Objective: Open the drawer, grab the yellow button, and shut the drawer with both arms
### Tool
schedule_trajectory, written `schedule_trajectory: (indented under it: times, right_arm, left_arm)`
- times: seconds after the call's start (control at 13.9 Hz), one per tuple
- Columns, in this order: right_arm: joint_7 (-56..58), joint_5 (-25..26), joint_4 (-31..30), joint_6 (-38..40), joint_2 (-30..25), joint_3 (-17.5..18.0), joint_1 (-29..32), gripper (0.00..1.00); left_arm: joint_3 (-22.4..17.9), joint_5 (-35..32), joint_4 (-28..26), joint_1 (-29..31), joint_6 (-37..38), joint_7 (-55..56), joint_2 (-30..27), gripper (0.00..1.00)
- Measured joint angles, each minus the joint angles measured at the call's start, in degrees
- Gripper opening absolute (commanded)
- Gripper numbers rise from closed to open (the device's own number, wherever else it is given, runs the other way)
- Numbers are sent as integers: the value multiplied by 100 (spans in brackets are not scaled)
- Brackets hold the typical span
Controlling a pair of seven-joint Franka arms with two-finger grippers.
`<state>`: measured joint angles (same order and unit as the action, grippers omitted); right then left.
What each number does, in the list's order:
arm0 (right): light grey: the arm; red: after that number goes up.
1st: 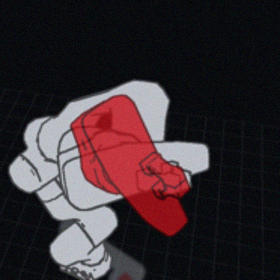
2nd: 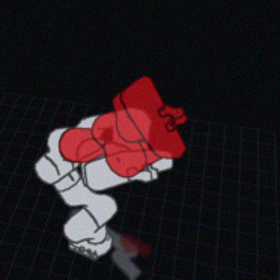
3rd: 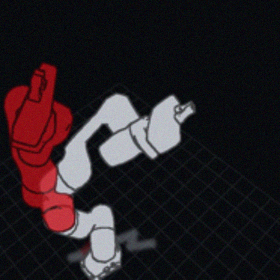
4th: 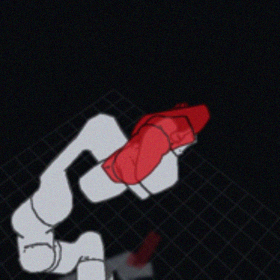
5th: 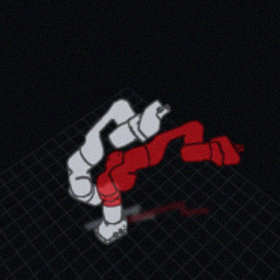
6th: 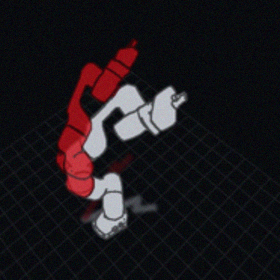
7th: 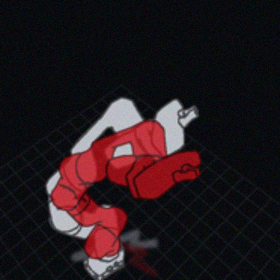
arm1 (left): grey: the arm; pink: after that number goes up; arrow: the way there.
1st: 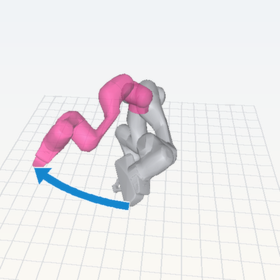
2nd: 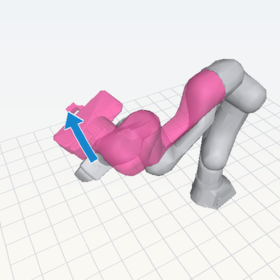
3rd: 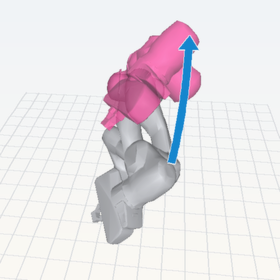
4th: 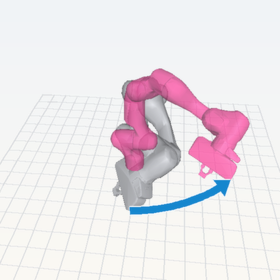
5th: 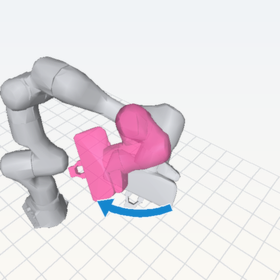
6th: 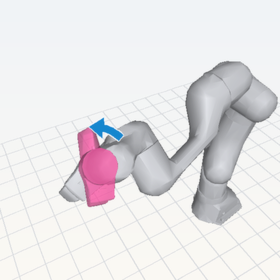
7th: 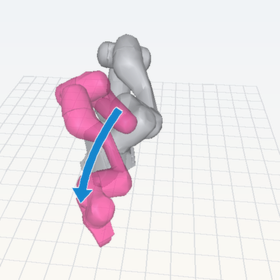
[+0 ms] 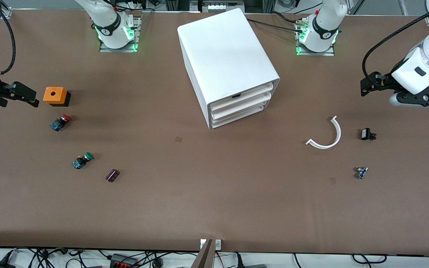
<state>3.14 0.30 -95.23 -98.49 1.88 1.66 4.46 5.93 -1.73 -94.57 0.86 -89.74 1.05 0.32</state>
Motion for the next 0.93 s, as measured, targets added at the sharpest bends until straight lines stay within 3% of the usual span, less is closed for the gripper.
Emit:
schedule_trajectory:
  times: [0.93]
  right_arm:
    - [7, 0, 8, 84, -2, -44, 52, 100]
  left_arm:
    - [22, 137, 15, -9, 279, -2, 43, 100]
